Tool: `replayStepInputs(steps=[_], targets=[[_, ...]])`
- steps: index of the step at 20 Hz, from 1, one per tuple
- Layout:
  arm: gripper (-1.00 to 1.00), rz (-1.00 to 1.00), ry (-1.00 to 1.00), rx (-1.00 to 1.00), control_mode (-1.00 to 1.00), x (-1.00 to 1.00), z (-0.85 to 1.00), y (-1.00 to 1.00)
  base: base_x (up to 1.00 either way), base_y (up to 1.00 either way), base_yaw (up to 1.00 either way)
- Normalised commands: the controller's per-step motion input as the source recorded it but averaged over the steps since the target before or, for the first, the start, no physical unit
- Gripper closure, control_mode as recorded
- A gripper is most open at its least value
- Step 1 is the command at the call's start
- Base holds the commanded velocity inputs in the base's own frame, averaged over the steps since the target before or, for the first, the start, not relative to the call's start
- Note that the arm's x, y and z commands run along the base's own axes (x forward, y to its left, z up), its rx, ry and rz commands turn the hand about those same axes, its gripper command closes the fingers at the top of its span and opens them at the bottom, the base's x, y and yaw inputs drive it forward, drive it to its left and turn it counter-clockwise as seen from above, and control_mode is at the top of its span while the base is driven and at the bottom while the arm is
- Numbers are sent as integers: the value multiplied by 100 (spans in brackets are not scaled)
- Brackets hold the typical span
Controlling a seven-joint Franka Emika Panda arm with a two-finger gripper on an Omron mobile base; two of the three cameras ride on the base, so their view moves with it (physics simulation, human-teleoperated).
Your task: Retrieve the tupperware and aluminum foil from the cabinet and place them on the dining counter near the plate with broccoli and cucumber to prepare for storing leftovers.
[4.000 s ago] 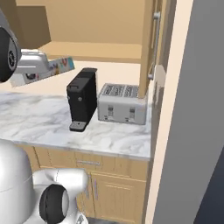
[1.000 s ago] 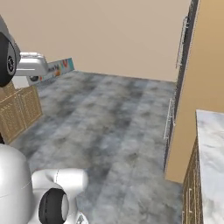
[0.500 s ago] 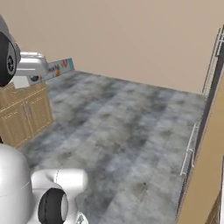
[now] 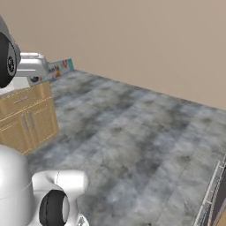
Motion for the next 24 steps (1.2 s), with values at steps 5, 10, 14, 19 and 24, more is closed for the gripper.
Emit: replayStepInputs(steps=[5, 10, 14, 19, 24], targets=[[100, 0, 0, 0, 100, 0, 0, 0, 100, 2, 14], [100, 0, 0, 0, 100, 0, 0, 0, 100, 8, 13], [100, 0, 0, 0, 100, 0, 0, 0, 100, 9, 14], [100, 0, 0, 0, 100, 0, 0, 0, 100, 9, 14], [100, 0, 0, 0, 100, 0, 0, 0, 100, 14, 14]])
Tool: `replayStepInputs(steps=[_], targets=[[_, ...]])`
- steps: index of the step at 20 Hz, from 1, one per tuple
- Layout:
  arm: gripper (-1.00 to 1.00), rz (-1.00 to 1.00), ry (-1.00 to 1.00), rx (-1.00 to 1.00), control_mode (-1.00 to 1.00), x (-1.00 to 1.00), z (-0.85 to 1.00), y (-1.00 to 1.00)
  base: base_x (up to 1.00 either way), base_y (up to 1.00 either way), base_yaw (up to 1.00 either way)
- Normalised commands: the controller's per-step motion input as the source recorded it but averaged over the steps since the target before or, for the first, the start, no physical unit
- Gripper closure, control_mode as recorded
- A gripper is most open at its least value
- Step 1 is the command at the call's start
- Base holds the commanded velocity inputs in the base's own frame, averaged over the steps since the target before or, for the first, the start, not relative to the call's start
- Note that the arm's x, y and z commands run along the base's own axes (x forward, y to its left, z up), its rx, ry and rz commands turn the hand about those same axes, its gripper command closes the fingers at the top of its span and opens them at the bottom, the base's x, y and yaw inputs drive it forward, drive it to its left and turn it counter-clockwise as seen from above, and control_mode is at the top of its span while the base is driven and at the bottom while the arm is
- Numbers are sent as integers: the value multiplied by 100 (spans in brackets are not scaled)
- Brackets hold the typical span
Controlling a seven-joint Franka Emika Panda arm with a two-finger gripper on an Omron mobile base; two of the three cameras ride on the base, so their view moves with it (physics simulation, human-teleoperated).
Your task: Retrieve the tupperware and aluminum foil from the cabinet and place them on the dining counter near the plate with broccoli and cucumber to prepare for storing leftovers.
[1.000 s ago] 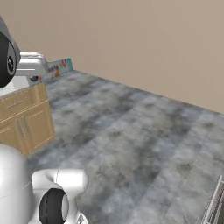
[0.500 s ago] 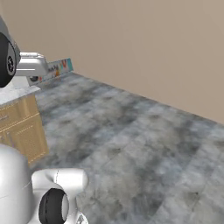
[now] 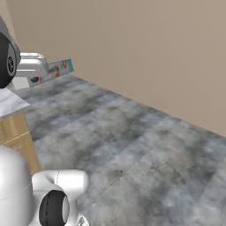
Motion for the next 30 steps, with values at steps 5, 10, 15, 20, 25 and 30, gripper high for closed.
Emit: replayStepInputs(steps=[5, 10, 15, 20, 25, 30], targets=[[100, 0, 0, 0, 100, 0, 0, 0, 100, 23, 16], [100, 0, 0, 0, 100, 0, 0, 0, 100, 22, 21], [100, 0, 0, 0, 100, 0, 0, 0, 100, 3, 39], [100, 0, 0, 0, 100, 0, 0, 0, 100, -4, 46], [100, 0, 0, 0, 100, 0, 0, 0, 100, -10, 46], [100, 0, 0, 0, 100, 0, 0, 0, 100, -27, 42]])
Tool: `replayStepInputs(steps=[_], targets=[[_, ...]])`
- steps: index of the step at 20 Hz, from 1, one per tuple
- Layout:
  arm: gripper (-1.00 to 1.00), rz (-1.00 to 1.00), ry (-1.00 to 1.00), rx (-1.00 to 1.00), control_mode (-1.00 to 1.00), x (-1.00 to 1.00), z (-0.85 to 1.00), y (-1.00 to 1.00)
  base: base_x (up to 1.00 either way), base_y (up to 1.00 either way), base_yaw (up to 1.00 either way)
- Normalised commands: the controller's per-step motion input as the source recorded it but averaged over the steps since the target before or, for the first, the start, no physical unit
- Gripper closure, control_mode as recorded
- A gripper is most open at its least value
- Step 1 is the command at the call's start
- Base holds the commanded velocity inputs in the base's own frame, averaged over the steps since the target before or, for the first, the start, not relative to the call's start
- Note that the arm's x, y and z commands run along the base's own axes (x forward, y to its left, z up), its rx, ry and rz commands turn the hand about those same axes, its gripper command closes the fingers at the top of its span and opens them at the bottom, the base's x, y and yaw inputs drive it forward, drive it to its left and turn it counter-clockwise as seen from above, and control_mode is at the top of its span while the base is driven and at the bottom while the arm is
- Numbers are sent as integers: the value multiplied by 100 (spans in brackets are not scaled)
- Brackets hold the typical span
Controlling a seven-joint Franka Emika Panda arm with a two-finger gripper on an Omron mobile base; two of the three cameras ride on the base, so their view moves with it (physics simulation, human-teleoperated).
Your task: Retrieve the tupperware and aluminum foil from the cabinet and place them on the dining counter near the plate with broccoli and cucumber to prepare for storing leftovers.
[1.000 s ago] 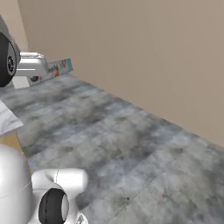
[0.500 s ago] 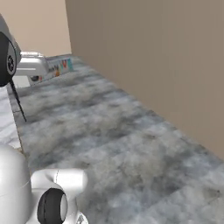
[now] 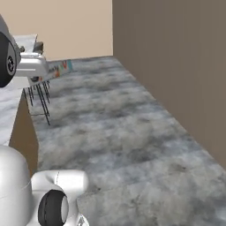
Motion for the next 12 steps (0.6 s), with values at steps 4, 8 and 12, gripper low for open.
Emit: replayStepInputs(steps=[4, 8, 12], targets=[[100, 0, 0, 0, 100, 0, 0, 0, 100, -28, 42], [100, 0, 0, 0, 100, 0, 0, 0, 100, -32, 40], [100, 0, 0, 0, 100, 0, 0, 0, 100, -41, 36]])
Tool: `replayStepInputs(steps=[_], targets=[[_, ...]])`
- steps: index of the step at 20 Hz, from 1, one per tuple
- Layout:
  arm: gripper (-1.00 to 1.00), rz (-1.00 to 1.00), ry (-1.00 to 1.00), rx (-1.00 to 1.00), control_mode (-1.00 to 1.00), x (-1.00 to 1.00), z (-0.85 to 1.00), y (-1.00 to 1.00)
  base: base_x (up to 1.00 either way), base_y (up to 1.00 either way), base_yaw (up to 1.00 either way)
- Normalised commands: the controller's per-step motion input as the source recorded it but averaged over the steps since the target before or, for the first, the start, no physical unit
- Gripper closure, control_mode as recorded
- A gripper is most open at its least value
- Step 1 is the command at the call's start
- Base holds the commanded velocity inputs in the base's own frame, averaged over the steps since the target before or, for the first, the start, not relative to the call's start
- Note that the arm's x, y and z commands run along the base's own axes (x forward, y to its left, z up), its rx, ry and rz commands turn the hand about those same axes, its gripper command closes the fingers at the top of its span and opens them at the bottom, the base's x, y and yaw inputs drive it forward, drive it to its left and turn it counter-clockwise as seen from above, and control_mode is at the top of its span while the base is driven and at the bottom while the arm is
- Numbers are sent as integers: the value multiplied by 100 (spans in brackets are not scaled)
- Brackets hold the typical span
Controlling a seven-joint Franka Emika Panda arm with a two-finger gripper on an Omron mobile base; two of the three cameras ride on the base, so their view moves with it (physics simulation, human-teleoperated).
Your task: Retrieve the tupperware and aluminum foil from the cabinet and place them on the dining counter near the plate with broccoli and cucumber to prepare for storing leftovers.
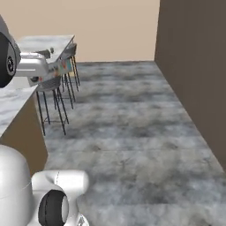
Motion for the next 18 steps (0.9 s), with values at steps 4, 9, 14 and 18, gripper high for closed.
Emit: replayStepInputs(steps=[4, 9, 14, 18], targets=[[100, 0, 0, 0, 100, 0, 0, 0, 100, -45, 34], [100, 0, 0, 0, 100, 0, 0, 0, 100, -48, 32], [100, 0, 0, 0, 100, 0, 0, 0, 100, -46, 33], [100, 0, 0, 0, 100, 0, 0, 0, 100, -49, 32]])
